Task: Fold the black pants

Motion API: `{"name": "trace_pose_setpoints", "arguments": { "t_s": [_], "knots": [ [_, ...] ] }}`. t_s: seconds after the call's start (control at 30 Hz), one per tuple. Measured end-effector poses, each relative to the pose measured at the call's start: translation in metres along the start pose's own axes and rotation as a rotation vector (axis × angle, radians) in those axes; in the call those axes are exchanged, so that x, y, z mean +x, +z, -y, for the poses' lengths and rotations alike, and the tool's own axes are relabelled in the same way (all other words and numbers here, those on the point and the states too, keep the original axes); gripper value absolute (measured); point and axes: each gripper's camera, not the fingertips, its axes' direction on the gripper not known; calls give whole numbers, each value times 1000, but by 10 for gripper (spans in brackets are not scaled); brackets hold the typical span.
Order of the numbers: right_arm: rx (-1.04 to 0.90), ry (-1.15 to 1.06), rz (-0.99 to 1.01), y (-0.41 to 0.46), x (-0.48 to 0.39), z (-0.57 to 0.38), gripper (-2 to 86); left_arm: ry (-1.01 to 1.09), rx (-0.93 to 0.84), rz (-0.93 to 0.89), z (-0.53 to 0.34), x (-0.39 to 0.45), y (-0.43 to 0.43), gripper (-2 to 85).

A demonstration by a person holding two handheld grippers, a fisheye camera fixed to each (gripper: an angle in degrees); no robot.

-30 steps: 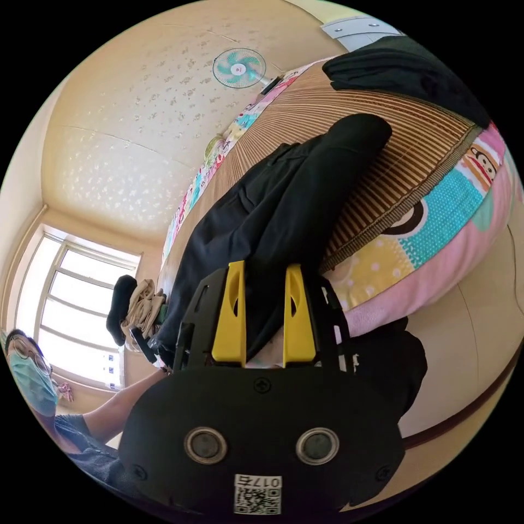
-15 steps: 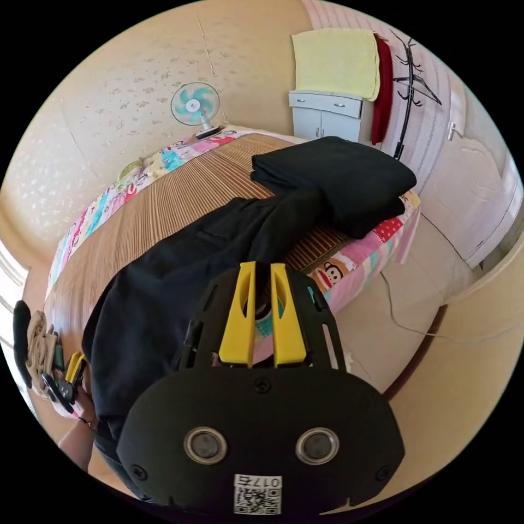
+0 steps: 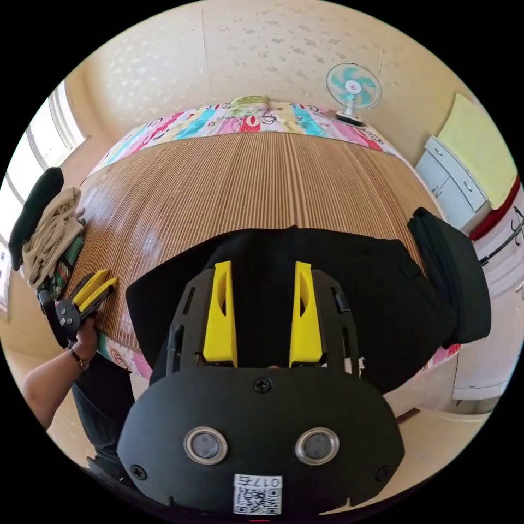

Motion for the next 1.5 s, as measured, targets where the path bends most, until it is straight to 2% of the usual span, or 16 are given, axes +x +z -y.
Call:
{"name": "trace_pose_setpoints", "arguments": {
  "t_s": [0.1,0.2,0.27,0.37,0.53,0.6,0.7,0.77,0.83,0.87,0.93,1.03,1.13,1.3,1.37,1.5],
  "knots": [
    [-200,5,92,56,-4,27,162,-1,0,-1,4,2,1,89],
    [-128,2,76,48,2,20,119,-2,1,-1,8,4,2,89],
    [-55,32,180,34,18,8,53,-1,2,-1,10,5,2,89],
    [113,28,399,-13,61,-24,39,0,4,0,14,7,3,88],
    [589,-45,964,-105,183,-139,30,3,5,4,21,10,3,87],
    [676,-45,1004,-119,221,-181,28,5,5,5,24,11,4,86],
    [690,90,872,-125,272,-242,24,15,6,9,29,14,4,80],
    [571,294,799,-108,304,-268,21,26,6,12,31,16,3,75],
    [227,732,794,-57,344,-292,19,37,7,16,34,18,3,68],
    [148,790,768,-47,347,-296,18,41,7,21,36,19,3,65],
    [19,888,539,-43,343,-297,18,43,6,25,38,20,2,63],
    [144,842,186,-85,319,-268,30,45,5,28,42,20,2,59],
    [280,726,-51,-120,290,-217,65,49,5,33,45,20,1,56],
    [261,436,95,-114,258,-108,151,48,6,33,50,15,-2,53],
    [211,373,71,-97,247,-70,172,47,6,33,51,13,-3,53],
    [-49,322,-21,-24,229,-2,184,45,9,32,52,6,-5,53]
  ]
}}
